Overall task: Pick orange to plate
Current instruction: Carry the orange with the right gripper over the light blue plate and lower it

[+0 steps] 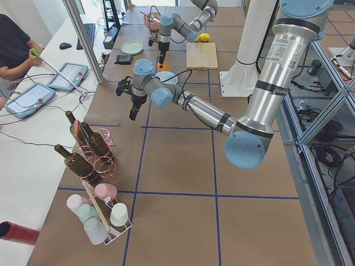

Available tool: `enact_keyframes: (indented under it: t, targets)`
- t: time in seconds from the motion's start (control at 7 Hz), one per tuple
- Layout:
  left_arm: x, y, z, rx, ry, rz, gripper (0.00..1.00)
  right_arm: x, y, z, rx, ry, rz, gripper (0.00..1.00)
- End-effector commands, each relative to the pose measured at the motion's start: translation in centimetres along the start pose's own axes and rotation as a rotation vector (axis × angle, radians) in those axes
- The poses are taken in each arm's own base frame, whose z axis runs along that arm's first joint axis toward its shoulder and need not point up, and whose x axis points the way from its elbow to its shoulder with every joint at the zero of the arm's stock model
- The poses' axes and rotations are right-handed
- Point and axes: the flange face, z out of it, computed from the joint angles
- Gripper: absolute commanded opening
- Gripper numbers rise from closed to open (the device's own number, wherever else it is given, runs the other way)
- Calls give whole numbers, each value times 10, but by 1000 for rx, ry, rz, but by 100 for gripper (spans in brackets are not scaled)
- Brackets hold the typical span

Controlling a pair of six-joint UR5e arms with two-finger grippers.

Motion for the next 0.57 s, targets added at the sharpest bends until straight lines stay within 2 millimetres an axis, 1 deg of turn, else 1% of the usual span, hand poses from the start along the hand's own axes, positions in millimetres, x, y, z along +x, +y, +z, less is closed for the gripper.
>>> enact_keyframes:
  t: [0.0,0.14,0.29,0.43]
  targets:
    - [-10,8,4,-12,-12,49,100,-31,7,20,16,30,-17,0]
    - [-20,13,6,-19,-23,36,100,-31,7,24,17,39,-16,0]
    - [-29,15,4,-20,-30,27,100,-30,6,28,22,47,-15,54]
    - [-34,15,2,-17,-36,20,100,-30,6,29,24,48,-10,90]
